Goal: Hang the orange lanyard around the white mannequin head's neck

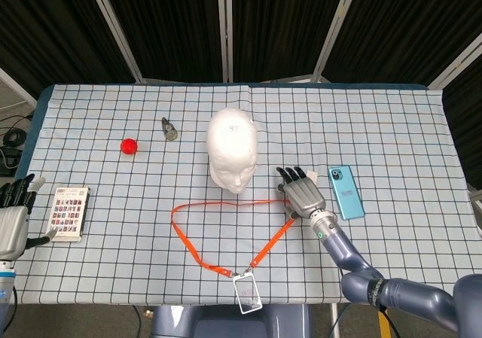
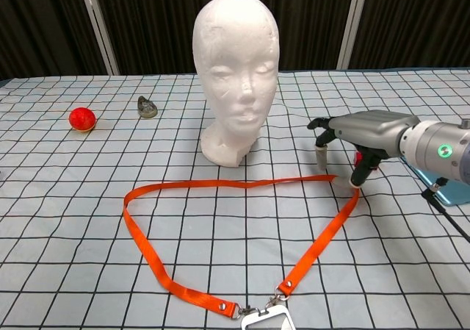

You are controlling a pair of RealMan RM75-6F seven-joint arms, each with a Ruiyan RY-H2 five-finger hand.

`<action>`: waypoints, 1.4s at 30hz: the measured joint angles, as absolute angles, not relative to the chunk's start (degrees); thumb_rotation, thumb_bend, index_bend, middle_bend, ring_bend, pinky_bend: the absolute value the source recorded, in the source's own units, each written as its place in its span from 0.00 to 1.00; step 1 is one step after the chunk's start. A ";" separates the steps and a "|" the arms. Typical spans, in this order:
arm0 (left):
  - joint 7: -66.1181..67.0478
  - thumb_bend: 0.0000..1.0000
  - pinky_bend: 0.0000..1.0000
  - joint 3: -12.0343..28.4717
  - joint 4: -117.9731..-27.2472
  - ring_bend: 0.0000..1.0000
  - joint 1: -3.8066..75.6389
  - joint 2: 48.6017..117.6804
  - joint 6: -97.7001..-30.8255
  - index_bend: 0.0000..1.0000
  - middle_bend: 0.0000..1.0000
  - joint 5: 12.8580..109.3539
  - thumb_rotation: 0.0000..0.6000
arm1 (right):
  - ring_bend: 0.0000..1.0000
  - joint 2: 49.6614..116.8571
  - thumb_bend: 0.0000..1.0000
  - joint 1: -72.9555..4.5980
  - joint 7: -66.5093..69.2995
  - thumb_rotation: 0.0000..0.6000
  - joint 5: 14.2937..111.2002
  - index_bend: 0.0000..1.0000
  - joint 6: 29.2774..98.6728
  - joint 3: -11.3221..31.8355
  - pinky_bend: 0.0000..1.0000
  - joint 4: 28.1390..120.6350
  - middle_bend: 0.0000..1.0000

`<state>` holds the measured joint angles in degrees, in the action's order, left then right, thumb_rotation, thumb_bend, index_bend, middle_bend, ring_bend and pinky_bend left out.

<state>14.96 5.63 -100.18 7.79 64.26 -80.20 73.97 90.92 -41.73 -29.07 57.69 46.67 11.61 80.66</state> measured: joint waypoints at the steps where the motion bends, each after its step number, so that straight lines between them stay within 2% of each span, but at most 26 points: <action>1: 14.88 0.00 0.00 5.63 -100.12 0.00 7.82 64.27 -80.16 0.00 0.00 73.91 1.00 | 0.00 91.15 0.30 -41.88 -29.27 1.00 57.29 0.47 46.77 11.50 0.00 80.35 0.00; 19: 14.71 0.00 0.00 5.40 -99.81 0.00 8.14 64.50 -79.94 0.00 0.00 73.50 1.00 | 0.00 94.19 0.36 -43.52 -27.42 1.00 53.97 0.55 46.80 9.66 0.00 75.44 0.00; 27: 14.89 0.00 0.00 5.27 -99.49 0.00 8.37 64.77 -79.67 0.00 0.00 73.39 1.00 | 0.00 94.54 0.51 -43.38 -25.00 1.00 55.99 0.67 47.34 9.01 0.00 74.50 0.00; 33: 15.02 0.01 0.00 5.38 -98.24 0.00 9.84 65.41 -77.70 0.01 0.00 73.64 1.00 | 0.00 93.07 0.53 -42.67 -22.45 1.00 58.36 0.71 48.12 8.54 0.00 76.16 0.00; 36: 14.25 0.04 0.00 6.04 -97.38 0.00 12.05 66.21 -75.26 0.16 0.00 74.28 1.00 | 0.00 91.95 0.53 -42.15 -20.70 1.00 58.48 0.72 48.07 8.55 0.00 78.33 0.01; 38: 14.02 0.12 0.00 6.70 -96.55 0.00 14.35 67.02 -73.38 0.31 0.00 75.26 1.00 | 0.00 91.27 0.53 -41.86 -19.41 1.00 58.20 0.72 47.82 8.67 0.00 79.61 0.02; 42: 14.73 0.19 0.00 7.62 -95.59 0.00 17.72 68.53 -70.70 0.40 0.00 76.72 1.00 | 0.00 90.10 0.53 -41.64 -17.64 1.00 56.63 0.72 46.79 9.19 0.00 81.53 0.02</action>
<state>14.73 7.62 -95.59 17.72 68.53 -70.70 76.72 90.10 -41.64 -17.64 56.63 46.79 9.19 81.53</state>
